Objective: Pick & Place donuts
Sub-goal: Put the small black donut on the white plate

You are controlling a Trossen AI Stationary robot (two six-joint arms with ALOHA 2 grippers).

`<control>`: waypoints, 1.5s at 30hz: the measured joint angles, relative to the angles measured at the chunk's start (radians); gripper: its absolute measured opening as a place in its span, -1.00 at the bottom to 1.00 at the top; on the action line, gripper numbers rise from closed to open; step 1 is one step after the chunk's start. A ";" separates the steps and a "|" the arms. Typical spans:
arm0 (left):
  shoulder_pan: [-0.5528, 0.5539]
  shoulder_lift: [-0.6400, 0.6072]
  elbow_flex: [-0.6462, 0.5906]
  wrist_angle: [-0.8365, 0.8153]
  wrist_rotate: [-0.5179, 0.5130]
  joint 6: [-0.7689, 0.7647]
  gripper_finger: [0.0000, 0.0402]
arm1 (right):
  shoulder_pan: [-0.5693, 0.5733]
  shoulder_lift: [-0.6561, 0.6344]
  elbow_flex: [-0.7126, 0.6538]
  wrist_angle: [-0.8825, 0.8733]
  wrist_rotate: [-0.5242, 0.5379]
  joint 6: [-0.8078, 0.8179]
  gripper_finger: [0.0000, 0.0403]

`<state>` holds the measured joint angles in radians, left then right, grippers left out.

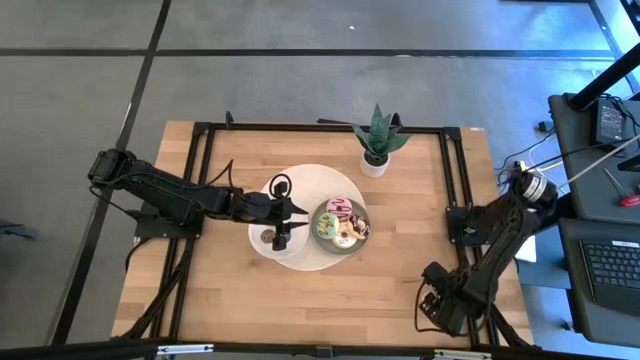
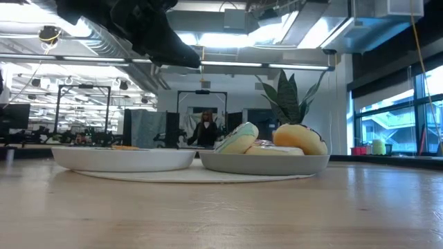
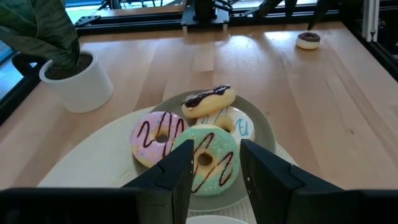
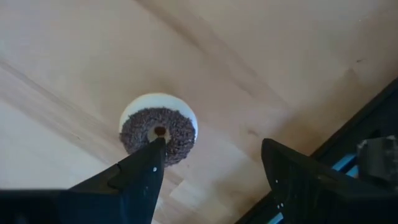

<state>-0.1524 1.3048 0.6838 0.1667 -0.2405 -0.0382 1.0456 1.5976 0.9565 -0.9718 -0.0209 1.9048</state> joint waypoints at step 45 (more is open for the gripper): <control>0.050 -0.005 0.000 0.113 -0.001 0.087 -0.37 | -0.055 0.087 0.036 0.084 -0.025 -0.053 -0.89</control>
<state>-0.1028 1.3003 0.6838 0.2798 -0.2413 0.0490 0.9905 1.6849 0.9923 -0.8875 -0.0460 1.8523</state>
